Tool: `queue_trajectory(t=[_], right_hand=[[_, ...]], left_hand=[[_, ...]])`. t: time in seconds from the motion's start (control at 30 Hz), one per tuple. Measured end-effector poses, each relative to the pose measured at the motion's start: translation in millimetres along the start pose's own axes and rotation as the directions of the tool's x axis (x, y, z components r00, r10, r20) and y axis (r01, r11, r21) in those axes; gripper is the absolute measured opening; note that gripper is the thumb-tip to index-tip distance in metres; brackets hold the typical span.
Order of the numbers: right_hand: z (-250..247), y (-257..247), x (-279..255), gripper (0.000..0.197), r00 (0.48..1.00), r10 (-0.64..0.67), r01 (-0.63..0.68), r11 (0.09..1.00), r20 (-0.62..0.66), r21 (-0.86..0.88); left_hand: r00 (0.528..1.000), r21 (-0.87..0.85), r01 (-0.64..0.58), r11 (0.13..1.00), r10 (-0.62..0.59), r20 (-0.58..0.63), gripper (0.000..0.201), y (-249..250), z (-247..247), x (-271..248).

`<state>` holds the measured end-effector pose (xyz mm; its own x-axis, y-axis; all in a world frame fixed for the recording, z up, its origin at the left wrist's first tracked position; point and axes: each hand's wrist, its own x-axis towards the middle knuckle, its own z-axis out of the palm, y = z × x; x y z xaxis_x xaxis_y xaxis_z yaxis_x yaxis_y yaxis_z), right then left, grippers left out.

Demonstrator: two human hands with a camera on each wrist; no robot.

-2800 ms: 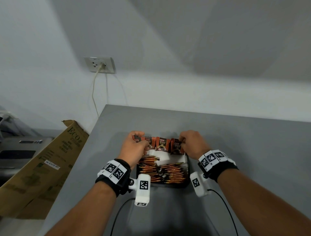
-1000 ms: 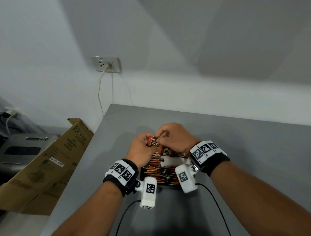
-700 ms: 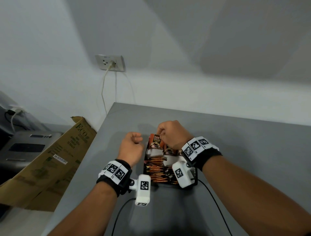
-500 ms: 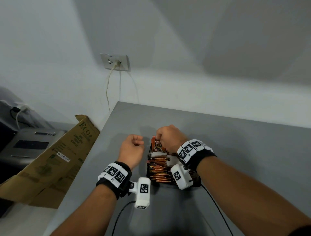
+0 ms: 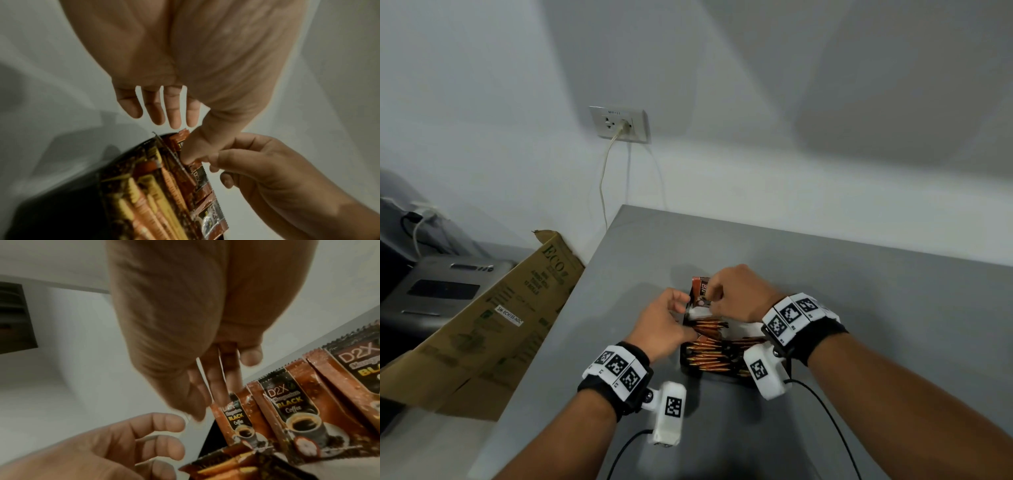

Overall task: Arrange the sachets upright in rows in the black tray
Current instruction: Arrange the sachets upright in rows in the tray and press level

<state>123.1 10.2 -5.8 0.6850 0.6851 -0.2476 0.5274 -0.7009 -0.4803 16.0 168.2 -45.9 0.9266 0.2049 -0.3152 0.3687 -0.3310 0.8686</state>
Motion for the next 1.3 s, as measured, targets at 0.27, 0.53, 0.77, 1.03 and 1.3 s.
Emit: queue_trajectory(t=[0.27, 0.53, 0.77, 1.03, 1.3], right_hand=[[17, 1, -10, 0.034, 0.988, -0.009, 0.017, 0.999, 0.153, -0.051], [17, 0, -10, 0.045, 0.988, 0.002, 0.002, 1.000, 0.152, -0.027], [16, -1, -9, 0.048, 0.985, 0.024, -0.017, 0.999, 0.170, -0.040], [24, -7, -7, 0.016, 0.999, -0.041, 0.046, 0.984, 0.032, -0.173], [-30, -9, -27, 0.016, 0.990, 0.044, -0.007, 0.964, -0.132, 0.268]], left_hand=[[1.000, 0.065, 0.010, 0.998, -0.009, -0.012, 0.044, -2, 4, 0], [0.995, 0.067, 0.025, 0.997, -0.018, -0.099, 0.040, -7, 7, 0], [0.993, 0.065, 0.009, 0.998, -0.002, -0.118, 0.033, -9, 9, 1], [0.992, 0.080, 0.025, 0.996, -0.015, -0.122, 0.035, -12, 11, 4], [0.994, -0.248, -0.079, 0.966, 0.056, -0.099, 0.056, 18, 6, 8]])
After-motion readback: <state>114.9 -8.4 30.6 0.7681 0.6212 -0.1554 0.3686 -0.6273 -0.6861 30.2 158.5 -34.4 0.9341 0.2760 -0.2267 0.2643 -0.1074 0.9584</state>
